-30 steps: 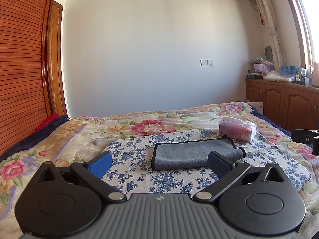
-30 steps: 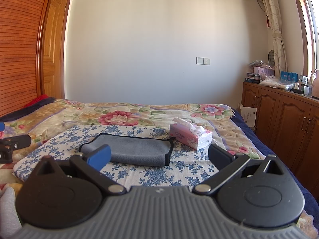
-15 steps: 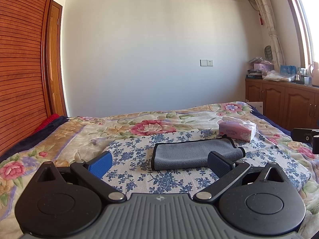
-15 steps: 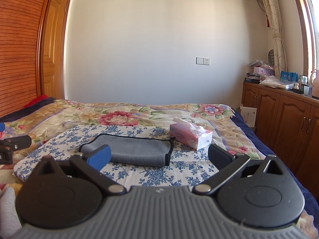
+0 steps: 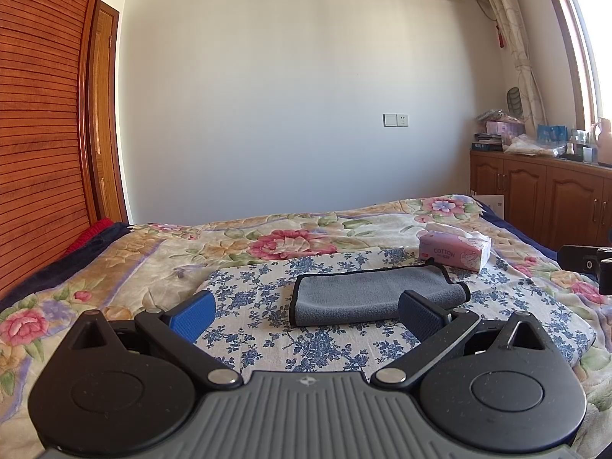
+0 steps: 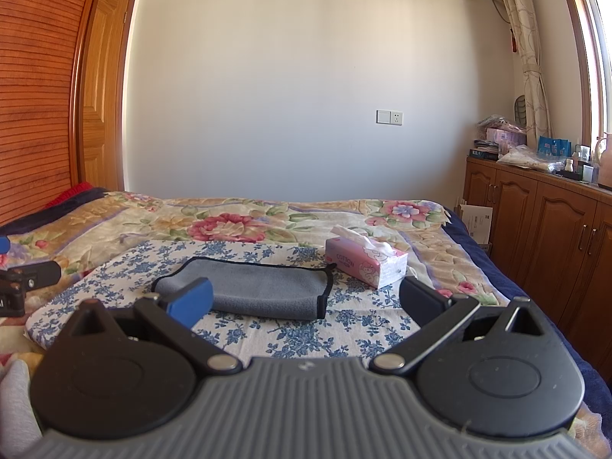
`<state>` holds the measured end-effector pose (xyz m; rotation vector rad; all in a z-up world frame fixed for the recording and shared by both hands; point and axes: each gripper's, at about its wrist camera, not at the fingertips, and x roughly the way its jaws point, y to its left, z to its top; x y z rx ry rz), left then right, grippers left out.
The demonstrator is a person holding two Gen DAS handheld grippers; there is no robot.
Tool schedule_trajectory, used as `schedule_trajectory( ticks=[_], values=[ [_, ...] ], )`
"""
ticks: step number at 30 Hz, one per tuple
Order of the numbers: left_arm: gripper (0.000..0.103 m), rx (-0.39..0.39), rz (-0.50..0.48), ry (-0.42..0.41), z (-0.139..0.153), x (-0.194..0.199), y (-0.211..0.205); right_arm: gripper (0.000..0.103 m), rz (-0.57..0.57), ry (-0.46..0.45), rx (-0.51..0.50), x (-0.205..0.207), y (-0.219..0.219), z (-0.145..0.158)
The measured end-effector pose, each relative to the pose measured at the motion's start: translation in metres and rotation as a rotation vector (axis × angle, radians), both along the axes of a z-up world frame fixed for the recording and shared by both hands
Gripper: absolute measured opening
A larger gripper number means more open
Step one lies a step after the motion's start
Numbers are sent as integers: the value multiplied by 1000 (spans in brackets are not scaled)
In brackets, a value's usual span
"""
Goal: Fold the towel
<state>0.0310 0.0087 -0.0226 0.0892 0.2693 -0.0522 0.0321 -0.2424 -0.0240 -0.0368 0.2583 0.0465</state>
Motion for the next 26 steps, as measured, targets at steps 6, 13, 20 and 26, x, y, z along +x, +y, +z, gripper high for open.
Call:
schedule_trajectory(
  ticks=[6, 13, 20, 26],
  values=[
    [103, 0, -4, 3, -2, 0, -1, 103, 0, 0, 0, 0, 0, 0],
    [103, 1, -5, 4, -2, 0, -1, 103, 0, -1, 0, 0, 0, 0],
    [103, 4, -6, 7, -4, -1, -1, 103, 0, -1, 1, 0, 0, 0],
    [103, 5, -8, 8, -5, -1, -1, 103, 0, 0, 0, 0, 0, 0]
  ],
)
